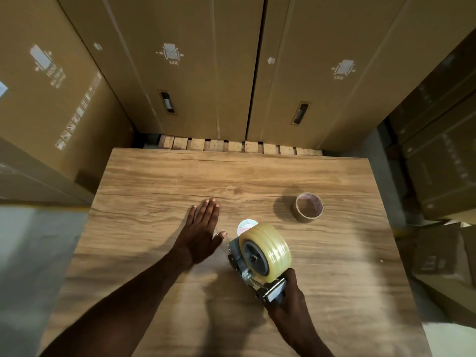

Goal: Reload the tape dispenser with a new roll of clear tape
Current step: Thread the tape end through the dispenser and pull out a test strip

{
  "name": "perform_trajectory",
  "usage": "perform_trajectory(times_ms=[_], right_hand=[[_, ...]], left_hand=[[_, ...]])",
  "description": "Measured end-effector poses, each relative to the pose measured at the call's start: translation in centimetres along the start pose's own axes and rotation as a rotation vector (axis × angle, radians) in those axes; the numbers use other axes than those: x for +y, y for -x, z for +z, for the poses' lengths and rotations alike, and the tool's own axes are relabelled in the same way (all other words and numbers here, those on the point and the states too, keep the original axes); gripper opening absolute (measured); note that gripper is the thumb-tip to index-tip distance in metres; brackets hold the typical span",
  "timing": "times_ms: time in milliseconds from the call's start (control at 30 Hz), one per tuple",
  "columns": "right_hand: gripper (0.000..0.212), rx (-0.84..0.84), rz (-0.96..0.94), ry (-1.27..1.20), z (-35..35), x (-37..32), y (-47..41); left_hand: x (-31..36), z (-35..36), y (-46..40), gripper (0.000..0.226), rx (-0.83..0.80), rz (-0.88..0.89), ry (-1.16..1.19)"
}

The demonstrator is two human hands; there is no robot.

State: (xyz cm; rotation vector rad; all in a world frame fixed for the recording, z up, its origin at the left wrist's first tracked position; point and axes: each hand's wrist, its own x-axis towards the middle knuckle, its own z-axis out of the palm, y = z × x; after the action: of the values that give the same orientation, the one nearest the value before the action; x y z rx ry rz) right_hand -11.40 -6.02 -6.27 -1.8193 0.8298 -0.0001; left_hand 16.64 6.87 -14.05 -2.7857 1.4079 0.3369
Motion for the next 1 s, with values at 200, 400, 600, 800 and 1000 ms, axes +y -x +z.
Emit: perform_trajectory(times_ms=[200, 400, 600, 800, 1000], right_hand=[[0.043, 0.017, -0.003, -0.056, 0.3, 0.7, -0.1], [0.045, -0.001, -0.027, -0.087, 0.6, 1.3, 0.1], [0.051, -0.027, -0.069, -0.046, -0.2, 1.8, 1.4], [0.056, -0.038, -0.031, -0.044, -2.5, 4.1, 6.1], [0.097, 0.035, -0.046, -0.022, -4.5, 7.1, 11.1]], left_hand=[[-0.3, 0.9, 0.0, 0.080, 0.035, 0.028, -0.047], [-0.3, 0.9, 0.0, 0.079, 0.049, 0.023, -0.039], [-0.5, 0.8, 0.2, 0.078, 0.047, 0.041, -0.037], [-0.5, 0.7, 0.4, 0.078, 0.082, 0.040, -0.067], [-0.2, 0.6, 0.4, 0.078, 0.073, 0.040, -0.095]])
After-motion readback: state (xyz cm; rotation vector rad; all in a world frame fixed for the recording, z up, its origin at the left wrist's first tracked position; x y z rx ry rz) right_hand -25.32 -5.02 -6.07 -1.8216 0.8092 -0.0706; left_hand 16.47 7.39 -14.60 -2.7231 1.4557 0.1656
